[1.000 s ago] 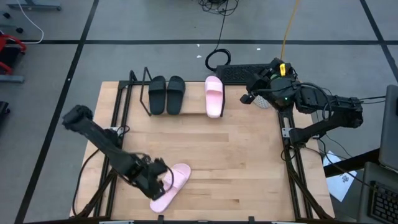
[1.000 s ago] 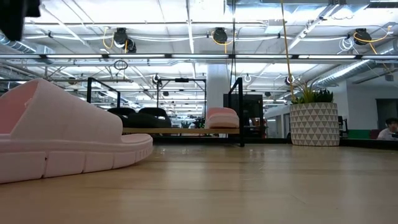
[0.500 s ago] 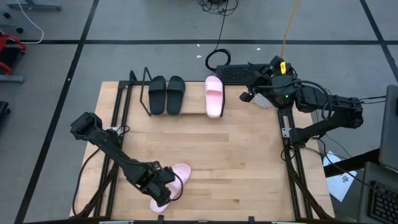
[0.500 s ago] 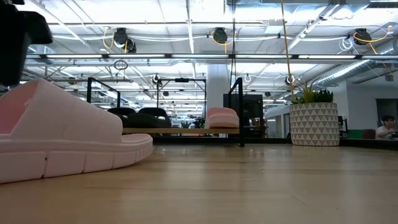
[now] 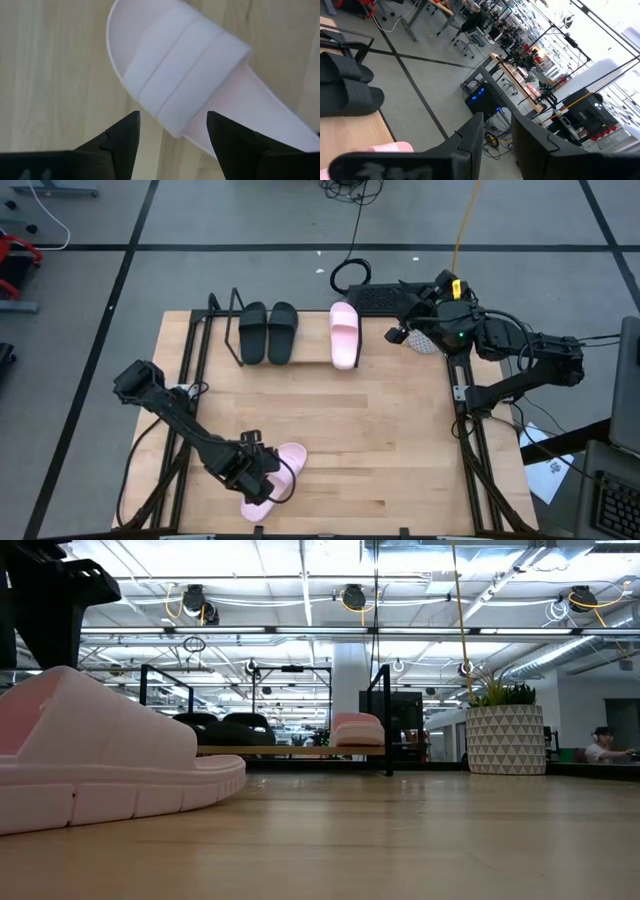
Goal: Pick and place slides into the shelf
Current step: Put the pink slipper on the shelf
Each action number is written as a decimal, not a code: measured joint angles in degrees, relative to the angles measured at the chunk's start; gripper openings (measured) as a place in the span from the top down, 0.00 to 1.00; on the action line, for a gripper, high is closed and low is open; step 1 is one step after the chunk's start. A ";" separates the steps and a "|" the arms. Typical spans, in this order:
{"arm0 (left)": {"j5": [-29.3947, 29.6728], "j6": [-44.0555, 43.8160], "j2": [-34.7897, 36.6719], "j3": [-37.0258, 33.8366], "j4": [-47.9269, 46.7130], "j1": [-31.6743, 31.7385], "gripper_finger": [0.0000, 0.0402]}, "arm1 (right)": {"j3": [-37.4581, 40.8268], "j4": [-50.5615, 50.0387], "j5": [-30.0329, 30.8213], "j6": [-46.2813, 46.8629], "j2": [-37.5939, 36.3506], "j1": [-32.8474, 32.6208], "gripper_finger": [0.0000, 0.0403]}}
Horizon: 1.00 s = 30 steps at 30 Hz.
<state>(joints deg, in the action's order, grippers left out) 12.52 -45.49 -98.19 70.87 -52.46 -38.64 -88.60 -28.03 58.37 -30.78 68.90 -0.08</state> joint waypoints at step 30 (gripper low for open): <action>5.63 16.90 -5.77 0.02 6.15 1.90 0.50 | 0.00 0.04 0.02 0.11 0.00 0.02 0.77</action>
<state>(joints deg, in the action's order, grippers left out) 18.14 -28.59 -103.96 70.89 -46.31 -36.74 -88.60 -27.99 58.39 -30.68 68.90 -0.05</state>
